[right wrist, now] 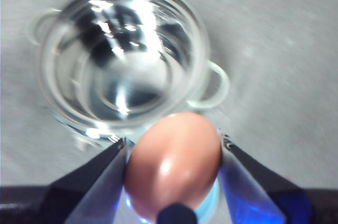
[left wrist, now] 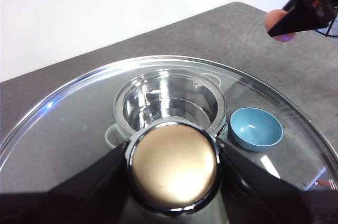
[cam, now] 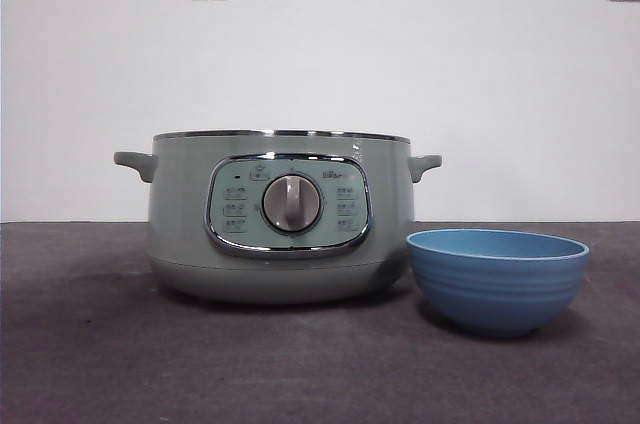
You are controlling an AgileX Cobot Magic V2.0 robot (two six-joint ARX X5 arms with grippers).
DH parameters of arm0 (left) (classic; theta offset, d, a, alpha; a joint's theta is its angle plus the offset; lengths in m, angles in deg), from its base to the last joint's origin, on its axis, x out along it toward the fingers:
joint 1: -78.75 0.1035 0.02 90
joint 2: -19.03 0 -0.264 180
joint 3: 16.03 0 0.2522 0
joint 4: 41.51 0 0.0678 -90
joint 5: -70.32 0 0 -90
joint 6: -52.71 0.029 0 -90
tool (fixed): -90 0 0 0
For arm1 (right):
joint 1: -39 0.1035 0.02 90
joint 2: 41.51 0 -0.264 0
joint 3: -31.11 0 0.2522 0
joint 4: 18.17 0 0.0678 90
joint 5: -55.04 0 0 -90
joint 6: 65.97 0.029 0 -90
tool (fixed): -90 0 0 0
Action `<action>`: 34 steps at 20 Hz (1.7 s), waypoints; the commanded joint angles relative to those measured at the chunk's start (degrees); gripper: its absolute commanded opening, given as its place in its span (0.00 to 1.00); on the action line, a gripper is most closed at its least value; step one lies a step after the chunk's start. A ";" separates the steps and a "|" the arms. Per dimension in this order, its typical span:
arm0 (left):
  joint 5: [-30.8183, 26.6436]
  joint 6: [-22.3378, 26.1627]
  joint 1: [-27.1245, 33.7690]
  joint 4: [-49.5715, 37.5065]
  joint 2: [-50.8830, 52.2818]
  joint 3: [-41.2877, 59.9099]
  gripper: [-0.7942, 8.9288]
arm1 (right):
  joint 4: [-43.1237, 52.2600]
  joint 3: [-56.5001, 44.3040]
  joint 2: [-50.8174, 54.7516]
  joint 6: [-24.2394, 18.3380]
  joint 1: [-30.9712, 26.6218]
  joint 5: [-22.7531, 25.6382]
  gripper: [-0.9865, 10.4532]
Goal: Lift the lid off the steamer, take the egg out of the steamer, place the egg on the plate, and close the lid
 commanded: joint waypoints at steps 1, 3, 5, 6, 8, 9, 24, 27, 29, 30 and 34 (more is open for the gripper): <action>-0.07 0.55 0.00 -3.17 0.04 -0.31 0.07 | 1.62 -7.21 2.25 -0.42 -1.20 0.11 0.08; -0.07 0.55 0.00 -3.17 -0.31 -0.31 0.07 | 5.92 -14.91 4.26 -0.39 -2.34 -0.33 0.08; -0.07 0.55 0.00 -3.17 -0.79 -0.31 0.07 | 10.54 -21.57 4.68 -0.39 -2.75 -0.31 0.08; -0.07 0.57 0.00 -3.13 -0.94 -0.31 0.07 | 13.31 -24.83 4.66 -0.42 -2.95 -0.35 0.08; -0.07 0.57 0.00 -3.13 -1.42 -0.31 0.07 | 19.32 -30.60 4.39 0.00 -2.89 -0.98 0.08; -0.07 0.57 0.00 -3.08 -1.55 -0.31 0.07 | 21.66 -33.00 4.15 0.37 -2.89 -2.32 0.08; -0.07 0.57 0.00 -3.10 -2.19 -0.31 0.07 | 41.20 -45.29 -10.93 1.27 -2.73 -6.01 0.08; -0.09 0.57 0.00 -3.13 -2.19 -0.31 0.07 | 42.21 -45.29 -12.87 1.27 -1.97 -6.23 0.08; -0.09 0.57 0.00 -3.15 -2.21 -0.31 0.07 | 42.29 -45.29 -13.03 1.25 -1.68 -6.23 0.08; -0.09 0.57 0.00 -3.15 -2.38 -0.31 0.07 | 42.27 -45.29 -13.03 1.25 -1.68 -6.23 0.09; -0.07 0.57 0.00 -3.15 -3.58 -0.31 0.07 | 41.94 -45.27 -13.03 1.25 -1.68 -6.23 0.38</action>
